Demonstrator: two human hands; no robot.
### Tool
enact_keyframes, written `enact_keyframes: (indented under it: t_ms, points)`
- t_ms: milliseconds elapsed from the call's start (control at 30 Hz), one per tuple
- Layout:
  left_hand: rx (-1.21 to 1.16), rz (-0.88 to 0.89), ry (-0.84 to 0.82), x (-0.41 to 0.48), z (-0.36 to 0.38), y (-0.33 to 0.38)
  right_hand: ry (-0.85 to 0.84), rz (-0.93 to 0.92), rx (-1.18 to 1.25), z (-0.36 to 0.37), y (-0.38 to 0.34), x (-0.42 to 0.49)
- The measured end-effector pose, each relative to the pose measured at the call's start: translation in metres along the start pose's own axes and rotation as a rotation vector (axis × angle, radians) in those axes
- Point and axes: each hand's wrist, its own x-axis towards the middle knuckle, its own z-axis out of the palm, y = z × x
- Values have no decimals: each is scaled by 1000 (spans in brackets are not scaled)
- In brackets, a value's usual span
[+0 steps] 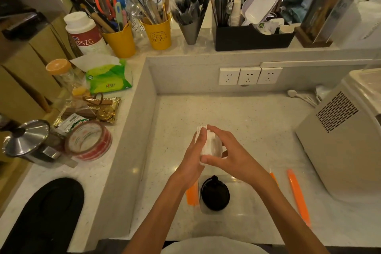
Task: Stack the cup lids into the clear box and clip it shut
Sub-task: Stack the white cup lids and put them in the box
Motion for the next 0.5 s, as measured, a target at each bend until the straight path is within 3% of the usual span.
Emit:
enact_keyframes:
  t_ms: [300, 500]
  points:
    - [-129, -135, -124, -6, 9, -19, -61, 167, 221, -33, 26, -23]
    - [15, -268, -212, -11, 8, -39, -69, 189, -167, -27, 53, -54]
